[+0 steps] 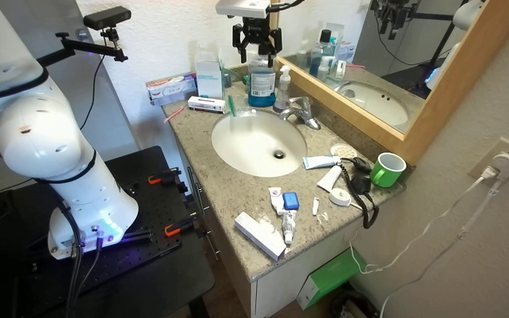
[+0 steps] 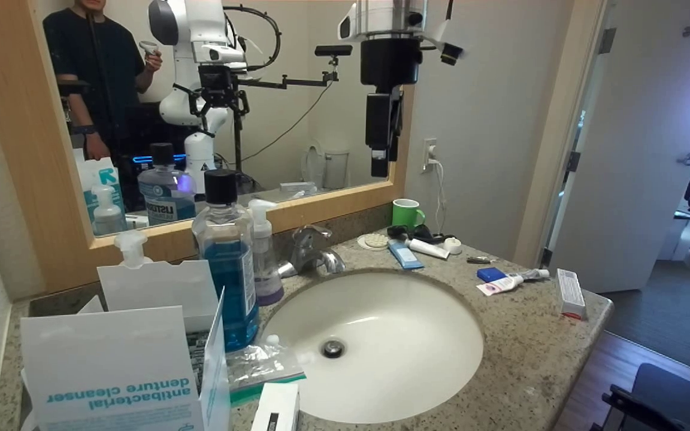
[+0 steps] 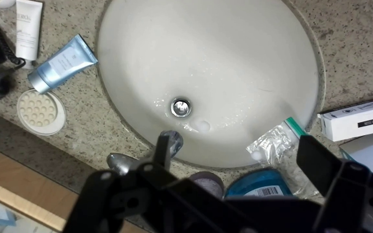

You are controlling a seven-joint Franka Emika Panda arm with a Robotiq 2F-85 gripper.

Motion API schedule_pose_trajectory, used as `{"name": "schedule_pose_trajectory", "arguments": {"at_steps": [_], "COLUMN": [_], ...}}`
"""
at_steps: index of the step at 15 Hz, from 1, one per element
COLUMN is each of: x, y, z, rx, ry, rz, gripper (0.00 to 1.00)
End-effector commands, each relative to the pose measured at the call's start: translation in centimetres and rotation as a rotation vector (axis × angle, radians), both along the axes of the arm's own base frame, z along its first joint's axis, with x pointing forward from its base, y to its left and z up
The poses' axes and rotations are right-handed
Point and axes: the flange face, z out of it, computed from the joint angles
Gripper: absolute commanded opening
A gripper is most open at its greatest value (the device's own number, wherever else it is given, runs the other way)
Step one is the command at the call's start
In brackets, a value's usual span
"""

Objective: Push the top of the bottle on the left of the tap

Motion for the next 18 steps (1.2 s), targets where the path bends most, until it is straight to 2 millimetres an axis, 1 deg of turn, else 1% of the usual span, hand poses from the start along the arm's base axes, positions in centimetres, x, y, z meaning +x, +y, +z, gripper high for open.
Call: {"name": "schedule_pose_trajectory", "arguments": {"at_steps": [1, 2, 3, 10, 12, 15, 18], "x": [1.4, 1.8, 2.2, 4.9, 5.8, 7.3, 8.9], "y": [1.6, 2.0, 2.4, 4.3, 5.1, 6.2, 7.0], "z": [-0.1, -0.1, 0.0, 1.0, 1.0, 0.8, 0.8], "rx": [0.03, 0.032, 0.034, 0.048, 0.058, 0.065, 0.062], "ry": [0.013, 0.013, 0.012, -0.011, -0.009, -0.017, -0.038], "rz": [0.021, 0.028, 0.032, 0.062, 0.076, 0.085, 0.078], "gripper": [1.0, 0.75, 0.74, 0.18, 0.05, 0.0, 0.03]}}
